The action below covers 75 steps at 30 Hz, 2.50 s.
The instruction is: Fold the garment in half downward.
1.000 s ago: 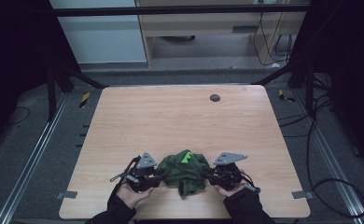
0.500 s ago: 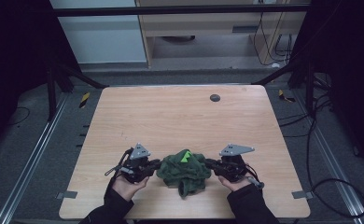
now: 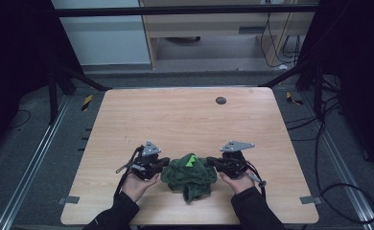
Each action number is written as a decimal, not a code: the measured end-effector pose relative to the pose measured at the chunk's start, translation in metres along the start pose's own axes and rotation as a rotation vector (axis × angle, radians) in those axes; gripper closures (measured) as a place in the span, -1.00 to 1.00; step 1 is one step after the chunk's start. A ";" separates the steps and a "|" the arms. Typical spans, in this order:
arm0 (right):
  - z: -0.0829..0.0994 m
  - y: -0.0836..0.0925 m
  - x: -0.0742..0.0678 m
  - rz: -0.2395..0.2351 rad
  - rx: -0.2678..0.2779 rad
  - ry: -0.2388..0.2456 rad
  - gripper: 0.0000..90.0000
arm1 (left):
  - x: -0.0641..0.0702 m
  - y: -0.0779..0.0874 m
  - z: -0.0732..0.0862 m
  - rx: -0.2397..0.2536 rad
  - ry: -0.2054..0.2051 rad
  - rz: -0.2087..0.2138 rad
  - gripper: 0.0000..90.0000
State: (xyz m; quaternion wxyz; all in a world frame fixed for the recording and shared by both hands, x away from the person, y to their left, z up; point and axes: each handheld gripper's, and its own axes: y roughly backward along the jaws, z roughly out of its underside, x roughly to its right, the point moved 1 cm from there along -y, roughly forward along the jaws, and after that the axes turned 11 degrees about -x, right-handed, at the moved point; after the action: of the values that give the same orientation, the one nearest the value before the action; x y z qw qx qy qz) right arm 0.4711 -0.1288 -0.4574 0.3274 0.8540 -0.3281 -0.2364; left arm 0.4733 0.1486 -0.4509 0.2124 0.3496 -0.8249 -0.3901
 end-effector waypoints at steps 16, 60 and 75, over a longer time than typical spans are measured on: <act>-0.008 -0.019 -0.013 -0.029 -0.039 0.048 0.99 | 0.007 -0.011 -0.003 -0.024 -0.031 0.110 0.99; 0.038 0.008 -0.045 -0.090 -0.071 0.093 0.92 | 0.054 0.007 0.041 -0.104 -0.143 0.191 0.98; 0.033 -0.004 -0.049 -0.122 -0.074 0.092 0.98 | 0.043 -0.005 0.039 -0.135 -0.115 0.154 0.97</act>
State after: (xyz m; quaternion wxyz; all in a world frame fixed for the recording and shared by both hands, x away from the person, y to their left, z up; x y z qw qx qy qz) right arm 0.4194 -0.1049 -0.4738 0.3586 0.8696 -0.2511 -0.2285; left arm 0.4224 0.1332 -0.4747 0.2172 0.2474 -0.8320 -0.4466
